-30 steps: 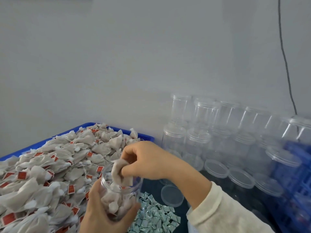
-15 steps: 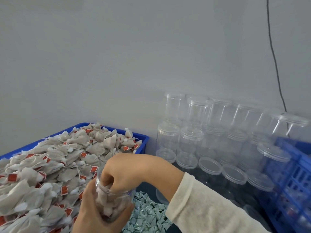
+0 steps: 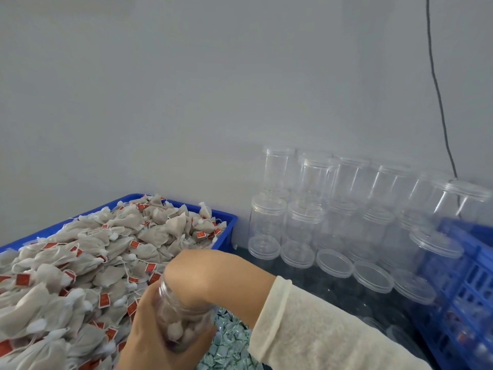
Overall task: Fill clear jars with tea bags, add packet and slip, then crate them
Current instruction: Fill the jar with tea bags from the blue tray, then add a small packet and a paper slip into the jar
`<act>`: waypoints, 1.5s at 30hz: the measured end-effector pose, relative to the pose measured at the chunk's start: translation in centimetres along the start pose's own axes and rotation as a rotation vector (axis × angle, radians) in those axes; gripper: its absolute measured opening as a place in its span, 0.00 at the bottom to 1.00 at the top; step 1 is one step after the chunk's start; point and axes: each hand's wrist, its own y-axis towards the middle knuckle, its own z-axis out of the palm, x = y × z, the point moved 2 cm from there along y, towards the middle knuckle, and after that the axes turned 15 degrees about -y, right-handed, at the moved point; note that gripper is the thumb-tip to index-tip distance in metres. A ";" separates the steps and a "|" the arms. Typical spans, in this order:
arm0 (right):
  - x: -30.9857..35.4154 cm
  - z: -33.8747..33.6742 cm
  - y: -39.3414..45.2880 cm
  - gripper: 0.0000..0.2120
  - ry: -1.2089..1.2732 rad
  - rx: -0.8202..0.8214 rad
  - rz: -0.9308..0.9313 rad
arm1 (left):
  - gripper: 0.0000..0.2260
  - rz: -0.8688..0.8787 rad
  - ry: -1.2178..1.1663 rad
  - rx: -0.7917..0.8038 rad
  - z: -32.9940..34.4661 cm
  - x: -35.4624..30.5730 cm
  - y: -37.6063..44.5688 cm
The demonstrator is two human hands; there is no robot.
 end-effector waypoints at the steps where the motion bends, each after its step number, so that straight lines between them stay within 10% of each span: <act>1: 0.0 0.0 -0.1 0.12 -0.026 0.026 -0.011 | 0.50 0.004 0.009 0.009 0.0 0.1 0.1; 11: -3.3 -1.2 -4.1 0.13 0.371 -0.139 0.045 | 0.48 -0.012 -0.004 0.004 -0.6 0.1 -0.4; 31: -1.6 1.0 -0.2 0.10 0.193 0.246 -0.135 | 0.50 0.008 0.144 0.091 -0.5 0.2 -0.7; 45: -2.1 0.7 -2.5 0.12 0.467 -0.031 -0.037 | 0.50 -0.056 0.053 0.049 -0.9 -0.5 -0.8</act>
